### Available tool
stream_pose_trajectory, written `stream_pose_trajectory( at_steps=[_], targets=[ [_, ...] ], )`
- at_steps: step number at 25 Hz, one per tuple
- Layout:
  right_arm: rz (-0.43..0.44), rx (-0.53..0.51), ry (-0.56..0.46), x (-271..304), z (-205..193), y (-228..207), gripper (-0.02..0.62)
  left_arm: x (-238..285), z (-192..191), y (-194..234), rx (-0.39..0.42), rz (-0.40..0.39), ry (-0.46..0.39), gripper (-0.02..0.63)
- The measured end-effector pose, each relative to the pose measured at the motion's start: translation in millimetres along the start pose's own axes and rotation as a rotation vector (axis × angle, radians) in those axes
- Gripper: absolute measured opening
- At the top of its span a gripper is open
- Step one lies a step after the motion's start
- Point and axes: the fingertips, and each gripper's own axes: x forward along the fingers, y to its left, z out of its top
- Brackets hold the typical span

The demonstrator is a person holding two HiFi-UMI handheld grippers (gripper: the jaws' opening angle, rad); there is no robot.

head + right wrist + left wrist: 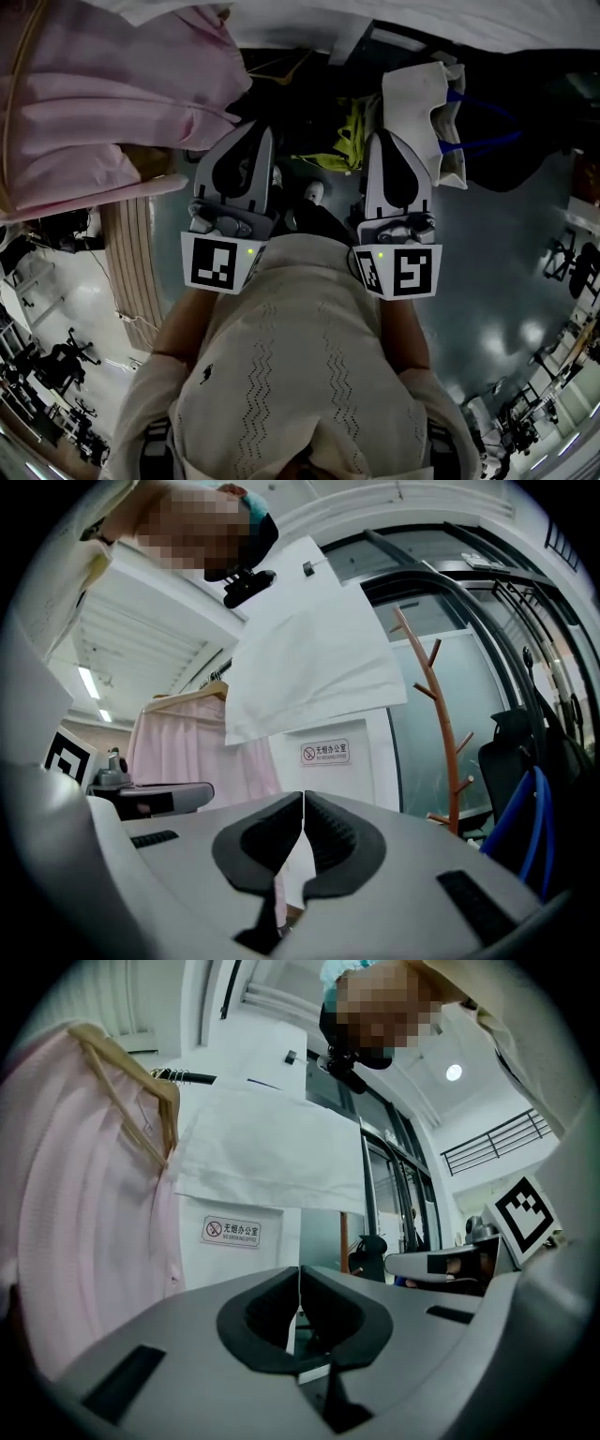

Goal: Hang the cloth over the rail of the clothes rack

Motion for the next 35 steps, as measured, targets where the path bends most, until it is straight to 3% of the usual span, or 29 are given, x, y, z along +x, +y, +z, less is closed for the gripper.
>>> stream_pose_trajectory(
  at_steps=[6, 12, 22, 28, 35],
  targets=[
    [0.021, -0.003, 0.001, 7, 2, 4, 0.018, -3, 1, 13, 0.096, 0.046, 0.014, 0.017],
    [0.036, -0.016, 0.019, 6, 1, 3, 0.018, -5, 9, 17, 0.065, 0.054, -0.006, 0.017],
    [0.124, -0.008, 0.021, 6, 5, 27, 0.018, -9, 3, 6, 0.084, -0.04, 0.022, 0.018],
    [0.227, -0.054, 0.056, 8, 5, 46, 0.018, -9, 10, 1, 0.077, -0.057, 0.011, 0.017],
    [0.236, -0.066, 0.06, 7, -1, 58, 0.018, -14, 0, 0, 0.092, -0.073, 0.035, 0.017]
  ],
)
